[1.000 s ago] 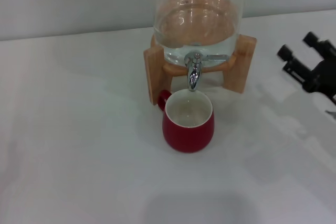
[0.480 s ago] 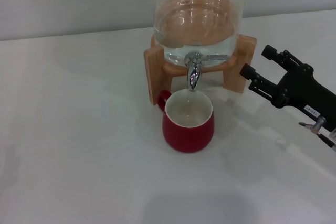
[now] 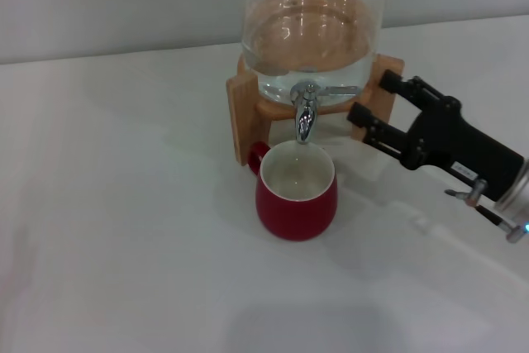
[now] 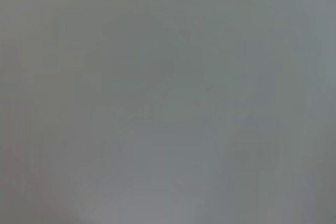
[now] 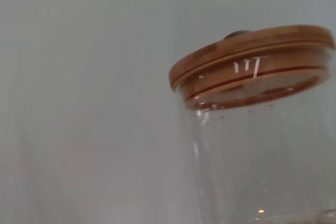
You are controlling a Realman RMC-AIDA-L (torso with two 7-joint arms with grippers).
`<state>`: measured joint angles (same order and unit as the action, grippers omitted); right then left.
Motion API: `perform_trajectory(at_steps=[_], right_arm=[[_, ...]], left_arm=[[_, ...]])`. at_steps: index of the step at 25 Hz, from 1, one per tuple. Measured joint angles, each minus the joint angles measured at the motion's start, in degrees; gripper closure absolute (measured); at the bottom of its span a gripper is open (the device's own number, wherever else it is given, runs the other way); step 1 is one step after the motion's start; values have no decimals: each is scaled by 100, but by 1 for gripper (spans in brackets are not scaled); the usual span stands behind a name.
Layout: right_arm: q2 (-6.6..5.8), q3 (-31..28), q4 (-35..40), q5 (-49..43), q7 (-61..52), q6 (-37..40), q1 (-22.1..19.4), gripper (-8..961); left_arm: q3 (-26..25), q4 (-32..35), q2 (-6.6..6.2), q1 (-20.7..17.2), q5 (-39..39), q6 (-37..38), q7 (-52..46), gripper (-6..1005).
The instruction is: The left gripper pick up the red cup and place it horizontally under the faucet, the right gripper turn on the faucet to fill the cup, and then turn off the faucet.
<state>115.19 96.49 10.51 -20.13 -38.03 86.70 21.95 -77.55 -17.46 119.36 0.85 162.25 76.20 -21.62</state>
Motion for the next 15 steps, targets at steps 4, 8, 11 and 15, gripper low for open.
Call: perform_trajectory(at_steps=[4, 8, 11, 15], right_arm=[[3, 107, 3, -1, -60, -32, 105, 145], [4, 161, 4, 0, -77, -43, 129, 145], [2, 182, 4, 0, -125, -46, 141, 145], [-3, 224, 4, 1, -143, -42, 150, 145]], left_arm=[[12, -3, 0, 38, 0, -6, 0, 120], [13, -3, 0, 54, 0, -14, 0, 120], [13, -3, 0, 70, 0, -27, 0, 120], [19, -3, 0, 109, 0, -42, 0, 120]])
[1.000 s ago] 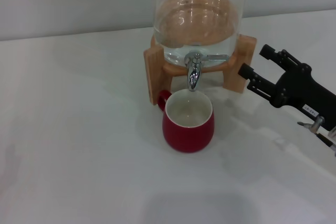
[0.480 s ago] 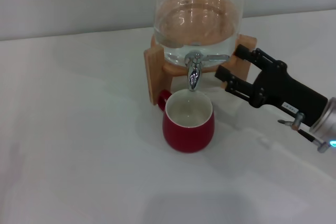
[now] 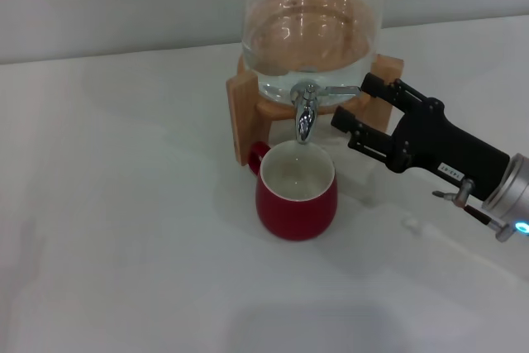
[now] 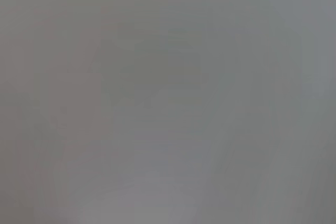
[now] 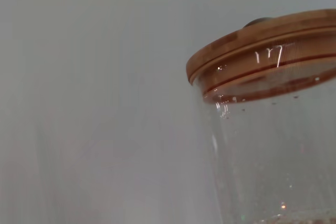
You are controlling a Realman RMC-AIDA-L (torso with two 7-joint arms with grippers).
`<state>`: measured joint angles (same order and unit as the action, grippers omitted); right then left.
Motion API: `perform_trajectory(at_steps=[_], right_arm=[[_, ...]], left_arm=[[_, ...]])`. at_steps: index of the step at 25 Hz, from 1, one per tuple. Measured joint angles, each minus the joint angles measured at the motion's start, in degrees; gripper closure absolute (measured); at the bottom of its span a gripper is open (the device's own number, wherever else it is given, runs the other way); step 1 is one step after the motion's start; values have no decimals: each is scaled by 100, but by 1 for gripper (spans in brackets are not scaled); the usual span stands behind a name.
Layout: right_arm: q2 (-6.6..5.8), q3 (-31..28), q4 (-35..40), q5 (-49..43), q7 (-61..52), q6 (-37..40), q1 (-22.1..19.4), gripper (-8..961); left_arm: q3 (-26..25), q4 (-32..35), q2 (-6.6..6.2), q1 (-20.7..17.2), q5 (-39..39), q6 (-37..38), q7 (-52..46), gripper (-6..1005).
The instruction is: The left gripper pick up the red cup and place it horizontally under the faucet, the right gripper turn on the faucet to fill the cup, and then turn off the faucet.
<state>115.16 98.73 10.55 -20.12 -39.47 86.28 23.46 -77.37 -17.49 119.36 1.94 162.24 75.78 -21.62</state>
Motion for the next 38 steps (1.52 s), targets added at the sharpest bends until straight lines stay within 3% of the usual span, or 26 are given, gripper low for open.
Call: perform_trajectory(at_steps=[38], right_arm=[[6, 560, 0, -11, -211, 543, -34, 145]], left_arm=[[161, 0, 0, 21, 9, 14, 0, 120]])
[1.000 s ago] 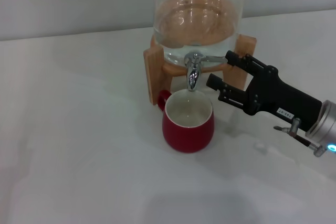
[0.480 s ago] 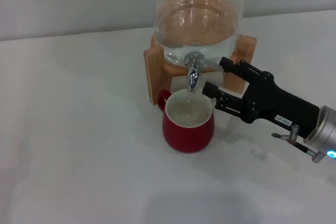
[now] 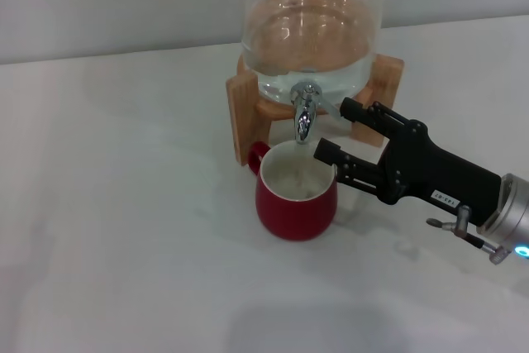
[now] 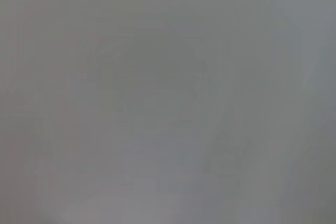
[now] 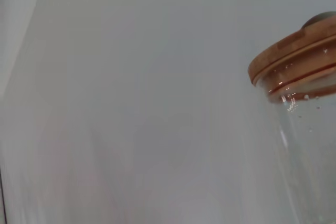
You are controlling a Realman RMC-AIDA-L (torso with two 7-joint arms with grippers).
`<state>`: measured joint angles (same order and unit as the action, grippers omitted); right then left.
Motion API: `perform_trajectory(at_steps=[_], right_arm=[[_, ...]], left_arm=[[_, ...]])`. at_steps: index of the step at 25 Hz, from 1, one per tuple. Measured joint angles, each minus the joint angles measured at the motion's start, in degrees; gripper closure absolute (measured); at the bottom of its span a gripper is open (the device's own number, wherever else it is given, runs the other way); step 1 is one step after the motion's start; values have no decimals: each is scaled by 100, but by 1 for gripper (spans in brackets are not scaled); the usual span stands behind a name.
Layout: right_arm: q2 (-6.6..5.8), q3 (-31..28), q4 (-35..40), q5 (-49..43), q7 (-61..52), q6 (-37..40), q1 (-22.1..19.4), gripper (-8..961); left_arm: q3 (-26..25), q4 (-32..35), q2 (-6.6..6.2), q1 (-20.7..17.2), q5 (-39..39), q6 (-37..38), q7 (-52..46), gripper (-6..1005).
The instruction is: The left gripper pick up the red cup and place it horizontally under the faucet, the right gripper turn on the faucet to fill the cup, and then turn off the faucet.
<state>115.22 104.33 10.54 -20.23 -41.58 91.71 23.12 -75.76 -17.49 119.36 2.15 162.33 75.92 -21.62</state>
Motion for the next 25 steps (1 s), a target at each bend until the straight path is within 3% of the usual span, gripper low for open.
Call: perform_trajectory(at_steps=[25], right_arm=[[-116, -353, -3, 53, 40, 495, -138, 162]], left_arm=[[49, 0, 0, -20, 0, -20, 0, 120]])
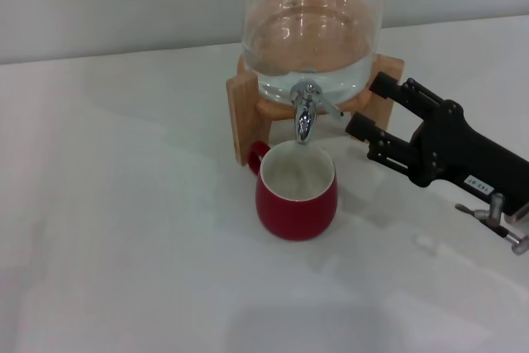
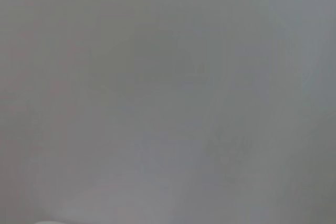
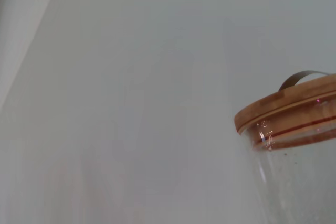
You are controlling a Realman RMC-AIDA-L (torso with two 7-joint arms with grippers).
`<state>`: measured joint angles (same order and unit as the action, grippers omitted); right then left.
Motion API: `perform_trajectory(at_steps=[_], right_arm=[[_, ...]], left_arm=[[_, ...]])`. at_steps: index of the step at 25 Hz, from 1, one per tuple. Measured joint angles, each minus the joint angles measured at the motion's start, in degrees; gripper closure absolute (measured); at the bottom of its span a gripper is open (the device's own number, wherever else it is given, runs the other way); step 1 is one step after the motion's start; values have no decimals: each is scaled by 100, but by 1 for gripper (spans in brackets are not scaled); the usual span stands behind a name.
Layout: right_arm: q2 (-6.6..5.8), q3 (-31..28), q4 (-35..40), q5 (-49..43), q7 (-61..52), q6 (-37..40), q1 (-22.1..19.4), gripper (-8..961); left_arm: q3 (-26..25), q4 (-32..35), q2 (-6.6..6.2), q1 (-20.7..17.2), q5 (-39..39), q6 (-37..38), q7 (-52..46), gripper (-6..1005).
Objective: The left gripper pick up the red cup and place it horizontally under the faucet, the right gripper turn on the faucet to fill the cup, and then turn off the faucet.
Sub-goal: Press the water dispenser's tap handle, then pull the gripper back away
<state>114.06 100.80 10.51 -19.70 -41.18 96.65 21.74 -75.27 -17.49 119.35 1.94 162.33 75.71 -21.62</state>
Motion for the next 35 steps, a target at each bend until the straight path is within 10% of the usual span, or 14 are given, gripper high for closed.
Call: perform_trajectory(at_steps=[35], right_arm=[[134, 757, 280, -412, -201, -495, 234, 161]], left_arm=[[172, 9, 9, 104, -16, -62, 26, 120]])
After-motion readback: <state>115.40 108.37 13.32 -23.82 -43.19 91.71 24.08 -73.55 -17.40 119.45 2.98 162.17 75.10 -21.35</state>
